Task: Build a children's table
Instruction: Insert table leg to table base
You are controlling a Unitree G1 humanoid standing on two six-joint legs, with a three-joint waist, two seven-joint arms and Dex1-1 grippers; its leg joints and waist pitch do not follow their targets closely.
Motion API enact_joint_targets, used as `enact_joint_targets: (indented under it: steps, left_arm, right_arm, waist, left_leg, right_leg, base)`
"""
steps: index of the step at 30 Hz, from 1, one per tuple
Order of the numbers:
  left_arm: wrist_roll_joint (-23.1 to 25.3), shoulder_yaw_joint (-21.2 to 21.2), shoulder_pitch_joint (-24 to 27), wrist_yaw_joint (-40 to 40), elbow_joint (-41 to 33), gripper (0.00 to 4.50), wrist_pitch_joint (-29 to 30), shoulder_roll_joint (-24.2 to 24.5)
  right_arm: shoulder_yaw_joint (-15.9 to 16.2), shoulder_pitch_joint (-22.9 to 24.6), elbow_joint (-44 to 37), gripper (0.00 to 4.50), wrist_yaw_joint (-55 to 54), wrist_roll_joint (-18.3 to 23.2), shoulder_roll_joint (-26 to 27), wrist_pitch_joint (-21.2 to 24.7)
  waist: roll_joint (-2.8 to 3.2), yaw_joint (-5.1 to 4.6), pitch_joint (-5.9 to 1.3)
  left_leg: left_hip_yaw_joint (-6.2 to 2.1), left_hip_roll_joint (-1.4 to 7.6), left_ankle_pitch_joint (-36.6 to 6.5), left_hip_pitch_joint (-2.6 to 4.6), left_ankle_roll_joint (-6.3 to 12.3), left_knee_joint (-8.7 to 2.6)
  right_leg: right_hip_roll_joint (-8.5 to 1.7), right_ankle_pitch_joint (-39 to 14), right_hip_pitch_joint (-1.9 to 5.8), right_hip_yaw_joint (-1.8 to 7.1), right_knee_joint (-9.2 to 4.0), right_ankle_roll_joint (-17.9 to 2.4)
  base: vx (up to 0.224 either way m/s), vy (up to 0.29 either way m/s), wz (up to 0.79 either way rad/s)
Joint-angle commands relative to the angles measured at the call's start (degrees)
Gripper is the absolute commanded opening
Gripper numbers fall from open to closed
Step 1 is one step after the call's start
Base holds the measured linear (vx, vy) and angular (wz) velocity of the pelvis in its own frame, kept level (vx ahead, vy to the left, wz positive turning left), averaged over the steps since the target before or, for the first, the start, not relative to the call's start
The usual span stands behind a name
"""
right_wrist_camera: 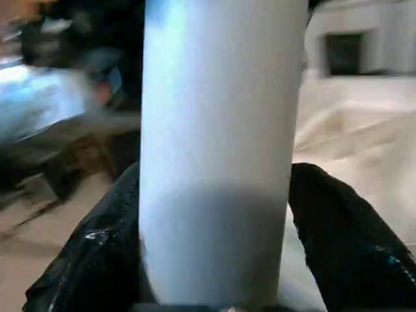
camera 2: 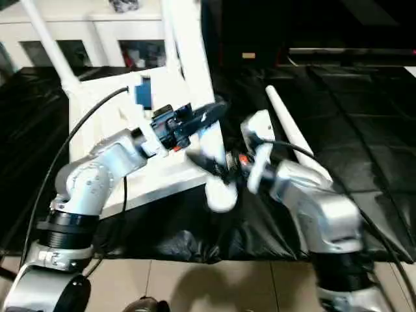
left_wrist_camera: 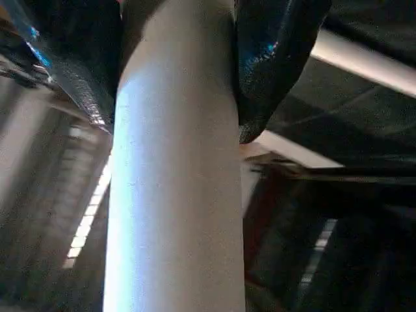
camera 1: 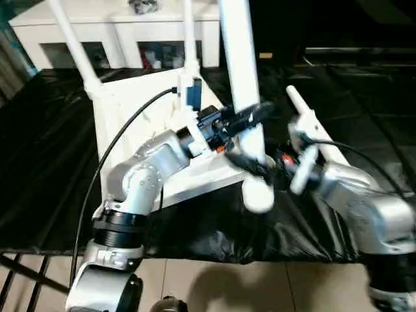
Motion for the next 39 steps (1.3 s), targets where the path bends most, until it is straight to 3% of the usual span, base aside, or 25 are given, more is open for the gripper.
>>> enact_joint_targets:
  steps: [1, 7, 8, 13, 14, 16, 19, 28, 29, 31, 33, 35, 39]
  left_arm:
    - [-2.65, -0.43, -1.43, -4.79, -1.72, 1.86, 1.87, 1.46]
    - [-6.68, -1.25, -2.01, -13.21, -3.39, 1.86, 6.83, 4.05]
    - [-6.96, -1.42, -1.95, -14.02, -3.61, 1.86, 7.17, 4.23]
    - [-7.71, -2.48, -1.67, -16.62, -3.92, 1.86, 8.38, 5.05]
    - [-7.88, -2.41, -1.63, -16.91, -4.01, 1.86, 8.58, 5.02]
    - [-7.98, -2.31, -1.57, -17.19, -4.15, 1.86, 8.86, 4.99]
    - [-7.78, -2.19, -1.51, -17.66, -4.36, 1.86, 8.95, 4.98]
    - [-5.63, -2.21, -1.84, -15.84, -3.09, 1.86, 7.39, 4.26]
    - [-5.57, -1.63, -2.25, -14.26, -2.27, 2.56, 7.67, 3.68]
    - [-6.13, -1.03, -2.38, -13.65, -2.19, 2.56, 7.93, 3.3]
    - [-4.61, -1.49, -1.96, -12.98, -3.08, 2.76, 6.36, 3.32]
    - [-0.04, -2.09, -1.43, -8.79, -3.62, 3.03, 2.04, 2.38]
    - [9.08, -2.28, -1.76, 5.29, -1.8, 3.03, -2.58, -0.32]
  right_arm:
    - [0.67, -0.11, -1.86, 3.26, 3.25, 1.73, -1.58, 1.75]
    - [3.4, 0.41, -3.74, 3.26, 10.68, 4.52, -6.44, 5.28]
    - [3.45, 0.45, -3.94, 2.92, 11.12, 5.03, -6.64, 5.66]
    - [3.95, 0.49, -4.68, 2.74, 13.21, 7.95, -7.81, 7.96]
    - [4.18, 0.62, -4.84, 2.49, 13.46, 8.06, -7.97, 8.1]
    - [4.45, 0.79, -4.97, 2.49, 13.67, 8.1, -8.12, 8.21]
    - [5.04, 1.24, -5.25, 2.1, 13.85, 8.22, -8.36, 8.51]
    - [5.26, 1.58, -5.61, 1.89, 11.43, 7.07, -7.74, 7.43]
    - [5.11, 1.75, -5.8, 1.89, 10.69, 6.7, -7.46, 7.02]
    - [4.7, 2.0, -5.95, 1.89, 9.01, 6.02, -6.59, 6.03]
    - [4.4, 2.08, -5.9, 1.89, 7.28, 4.92, -5.69, 4.64]
    - [4.01, 1.65, -5.15, 1.89, 2.51, 2.15, -3.47, 2.08]
    - [3.76, 0.04, -2.58, 1.89, -11.02, -5.49, 3.07, -3.69]
  waist:
    - [-1.0, 0.06, -4.23]
    - [-1.05, 0.08, -4.14]
    - [-1.03, 0.04, -4.1]
    - [-1.11, 0.1, -4.16]
    - [-1.1, 0.11, -4.14]
    - [-1.17, 0.12, -4.16]
    - [-1.19, 0.16, -4.15]
    - [-1.33, 0.13, -4.25]
    - [-1.27, 0.16, -4.23]
    - [-1.18, 0.17, -4.23]
    - [-1.19, 0.1, -4.22]
    - [-1.27, -0.14, -4.16]
    - [-1.3, -0.44, -4.07]
  left_leg:
    - [-0.61, 1.88, -8.23, 1.98, 3.48, -3.38]
    - [-0.57, 1.99, -8.82, 2.07, 2.74, -3.45]
    - [-0.58, 2.05, -8.89, 2.09, 2.65, -3.49]
    - [-0.59, 2.0, -9.15, 2.15, 2.28, -3.48]
    - [-0.57, 2.01, -9.08, 2.11, 2.21, -3.47]
    - [-0.59, 2.02, -8.88, 2.09, 2.24, -3.45]
    - [-0.54, 1.97, -8.77, 2.07, 2.18, -3.4]
    - [-0.54, 2.0, -7.87, 2.06, 2.38, -3.33]
    - [-0.52, 1.98, -7.91, 2.06, 2.44, -3.32]
    - [-0.55, 2.05, -7.91, 2.03, 2.19, -3.32]
    - [-0.59, 1.98, -8.47, 2.05, 1.74, -3.38]
    - [-0.68, 2.04, -8.99, 2.0, 1.06, -3.53]
    - [-0.7, 2.05, -10.7, 2.15, -0.58, -3.73]
  right_leg:
    - [-2.67, -3.33, 2.57, 2.12, -4.0, -14.11]
    - [-2.72, -5.44, 2.43, 2.19, -4.12, -14.17]
    - [-2.74, -5.78, 2.3, 2.22, -4.18, -14.14]
    - [-2.73, -7.12, 2.32, 2.2, -4.25, -13.99]
    - [-2.73, -7.0, 2.3, 2.22, -4.24, -14.02]
    - [-2.77, -6.94, 2.31, 2.21, -4.21, -14.0]
    - [-2.8, -7.34, 2.28, 2.23, -4.29, -13.88]
    - [-2.77, -6.34, 2.28, 2.23, -4.17, -13.91]
    - [-2.76, -6.4, 2.27, 2.24, -4.17, -13.89]
    - [-2.82, -6.55, 2.25, 2.24, -4.17, -13.85]
    - [-2.81, -7.29, 2.21, 2.21, -4.24, -13.6]
    - [-2.82, -7.92, 2.22, 2.22, -4.47, -12.62]
    - [-2.88, -10.53, 2.0, 2.23, -4.74, -11.19]
  base:
    - [0.0, 0.0, 0.0]
    - [0.0, 0.0, 0.0]
    - [0.0, 0.0, 0.0]
    - [0.0, 0.0, 0.0]
    - [0.0, 0.0, 0.0]
    - [0.0, 0.0, 0.0]
    - [0.0, 0.0, 0.0]
    - [0.0, 0.0, 0.0]
    - [0.0, 0.0, 0.0]
    - [0.0, 0.0, 0.0]
    - [0.0, 0.0, 0.0]
    - [0.0, 0.0, 0.0]
    - [0.0, 0.0, 0.0]
